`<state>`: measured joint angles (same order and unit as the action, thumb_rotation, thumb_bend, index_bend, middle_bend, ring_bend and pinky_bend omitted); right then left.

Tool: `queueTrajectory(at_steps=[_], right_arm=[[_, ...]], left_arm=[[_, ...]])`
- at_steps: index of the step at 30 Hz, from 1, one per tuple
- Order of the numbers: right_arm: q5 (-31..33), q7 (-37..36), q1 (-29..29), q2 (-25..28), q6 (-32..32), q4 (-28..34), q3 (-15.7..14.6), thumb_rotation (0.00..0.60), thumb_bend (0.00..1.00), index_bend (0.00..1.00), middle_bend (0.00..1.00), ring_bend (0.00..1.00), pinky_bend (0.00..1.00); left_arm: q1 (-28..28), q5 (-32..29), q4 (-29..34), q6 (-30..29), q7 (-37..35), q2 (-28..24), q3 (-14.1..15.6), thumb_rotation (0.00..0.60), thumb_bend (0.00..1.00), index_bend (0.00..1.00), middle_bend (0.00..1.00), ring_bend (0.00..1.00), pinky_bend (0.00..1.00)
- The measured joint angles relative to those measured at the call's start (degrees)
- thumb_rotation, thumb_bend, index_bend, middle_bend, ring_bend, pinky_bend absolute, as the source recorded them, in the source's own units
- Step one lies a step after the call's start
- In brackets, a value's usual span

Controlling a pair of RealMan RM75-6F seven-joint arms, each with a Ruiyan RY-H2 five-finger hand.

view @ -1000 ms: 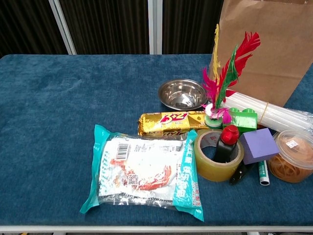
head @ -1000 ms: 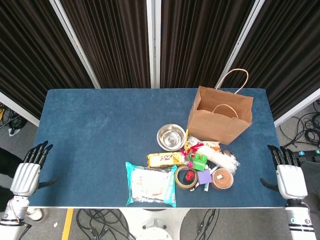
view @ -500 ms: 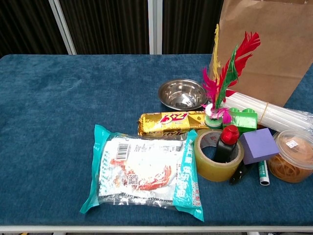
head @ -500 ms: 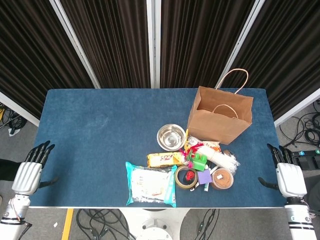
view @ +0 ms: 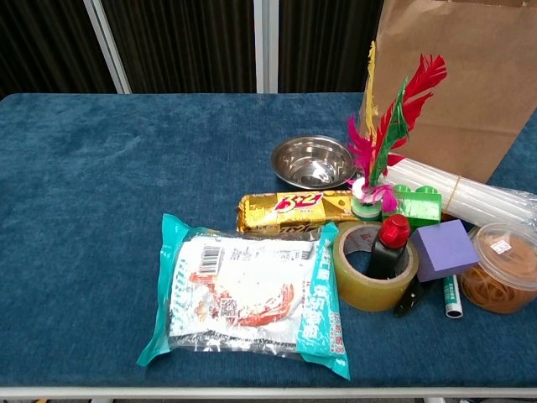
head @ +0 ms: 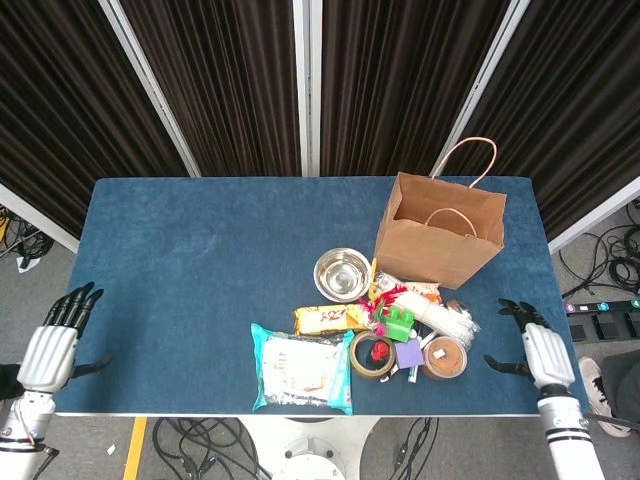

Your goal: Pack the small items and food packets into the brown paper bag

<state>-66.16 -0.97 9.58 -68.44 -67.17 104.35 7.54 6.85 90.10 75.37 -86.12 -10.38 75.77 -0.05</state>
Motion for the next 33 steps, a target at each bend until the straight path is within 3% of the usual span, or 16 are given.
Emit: queueTrajectory(at_steps=[3, 12, 24, 33], right_arm=[[4.0, -1.3, 1.4, -0.8, 2.6, 0.9, 1.2, 0.6, 0.07, 0.16, 0.24, 0.07, 0.15], [10.0, -1.0, 4.4, -5.1, 1.6, 2.3, 5.2, 0.6, 0.07, 0.16, 0.24, 0.07, 0.15], [17.4, 3.3, 6.4, -10.5, -0.5, -0.6, 6.1, 0.6, 0.07, 0.16, 0.23, 0.07, 0.15], [20.4, 4.1, 7.8, -12.1, 1.4, -2.1, 6.6, 0.6, 0.07, 0.16, 0.25, 0.09, 0.16]], left_arm=[[-0.2, -0.2, -0.4, -0.1, -0.7, -0.2, 0.0, 0.6, 0.09, 0.08, 0.06, 0.0, 0.12], [-0.5, -0.4, -2.3, -0.1, -3.0, 0.1, 0.1, 0.6, 0.09, 0.08, 0.06, 0.0, 0.12], [-0.7, -0.7, -4.5, 0.2, -6.1, 0.0, 0.1, 0.6, 0.09, 0.08, 0.06, 0.0, 0.12], [-0.7, -0.6, -6.4, 0.0, -7.5, 0.5, 0.0, 0.6, 0.09, 0.08, 0.06, 0.0, 0.12]])
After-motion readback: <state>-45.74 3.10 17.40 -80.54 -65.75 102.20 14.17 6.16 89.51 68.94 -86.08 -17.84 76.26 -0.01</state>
